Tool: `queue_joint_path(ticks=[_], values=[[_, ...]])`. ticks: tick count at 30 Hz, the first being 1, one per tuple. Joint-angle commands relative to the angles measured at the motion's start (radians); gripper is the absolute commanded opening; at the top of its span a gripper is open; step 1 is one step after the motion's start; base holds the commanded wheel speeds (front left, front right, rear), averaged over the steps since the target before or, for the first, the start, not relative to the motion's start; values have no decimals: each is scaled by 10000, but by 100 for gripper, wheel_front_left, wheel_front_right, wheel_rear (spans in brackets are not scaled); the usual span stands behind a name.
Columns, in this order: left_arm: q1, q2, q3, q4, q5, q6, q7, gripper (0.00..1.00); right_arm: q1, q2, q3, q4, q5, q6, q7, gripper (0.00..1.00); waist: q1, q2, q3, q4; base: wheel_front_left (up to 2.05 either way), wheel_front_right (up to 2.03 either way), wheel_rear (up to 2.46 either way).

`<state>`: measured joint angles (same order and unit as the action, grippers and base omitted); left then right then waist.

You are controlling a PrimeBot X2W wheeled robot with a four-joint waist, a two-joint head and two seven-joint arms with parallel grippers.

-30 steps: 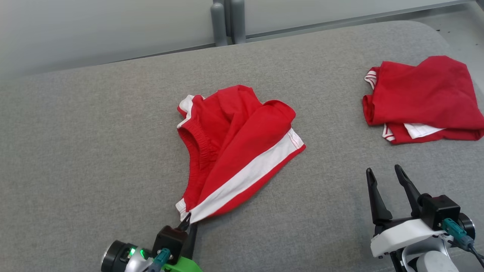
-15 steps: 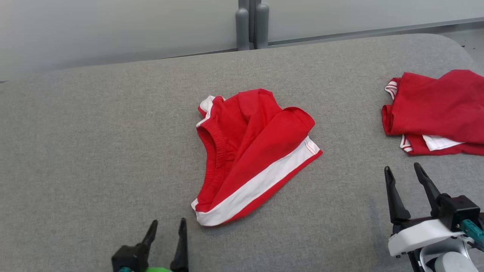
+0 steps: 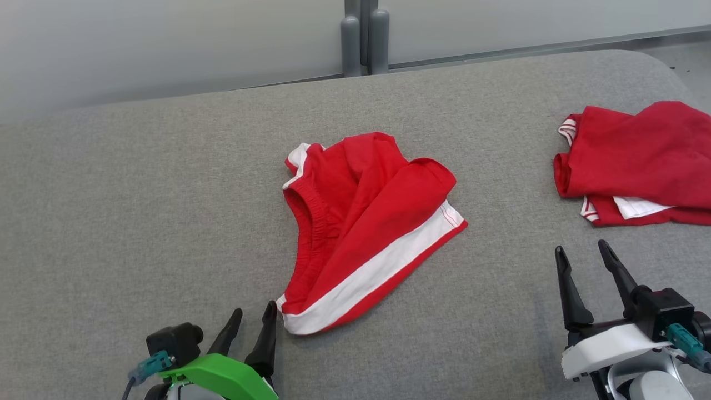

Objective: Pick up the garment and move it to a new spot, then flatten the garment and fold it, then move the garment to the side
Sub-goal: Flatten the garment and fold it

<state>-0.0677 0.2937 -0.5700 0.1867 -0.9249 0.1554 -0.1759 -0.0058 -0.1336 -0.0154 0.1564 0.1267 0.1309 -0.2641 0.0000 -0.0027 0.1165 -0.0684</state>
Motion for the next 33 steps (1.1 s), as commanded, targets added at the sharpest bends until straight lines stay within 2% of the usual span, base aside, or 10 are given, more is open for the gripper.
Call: queue_joint_path(ticks=[1, 5, 9, 18, 25, 28, 31, 33], values=[[-267, -13, -41, 263, -6, -106, 161, 100, -73, 48, 41, 18, -24, -5, -3, 100, 0, 27, 37, -136, 0, 0, 0], [-694, -150, -88, 1231, -208, -365, 424, 100, -48, 111, 118, 68, 18, -4, -1, 100, 0, 27, 123, -376, 0, 0, 0], [-906, -291, -145, 1665, -521, -823, 630, 100, 17, 165, 60, 88, 46, -4, -3, 100, 0, 27, 239, -569, 0, 0, 0], [-452, -237, 50, 934, -1153, -1304, 808, 100, 68, 131, -61, 97, 43, -4, -3, 100, 0, 27, 301, -785, 0, 0, 0], [-290, 129, -353, -96, -814, -1076, 1276, 100, 103, 65, -71, 178, -20, -4, -1, 100, 0, 27, 241, -743, 0, 0, 0], [-423, 219, -594, -129, -565, -903, 1529, 100, 21, 43, 13, 231, -24, -4, -3, 100, 0, 27, 217, -761, 0, 0, 0], [-645, 19, -654, 55, -530, -809, 1597, 100, -59, 25, 61, 238, 4, -4, -3, 100, 0, 27, 256, -782, 0, 0, 0], [-836, -65, -593, 379, -428, -717, 1470, 39, -94, 16, 99, 251, 6, -4, -3, 100, 0, 27, 270, -804, 0, 0, 0]])
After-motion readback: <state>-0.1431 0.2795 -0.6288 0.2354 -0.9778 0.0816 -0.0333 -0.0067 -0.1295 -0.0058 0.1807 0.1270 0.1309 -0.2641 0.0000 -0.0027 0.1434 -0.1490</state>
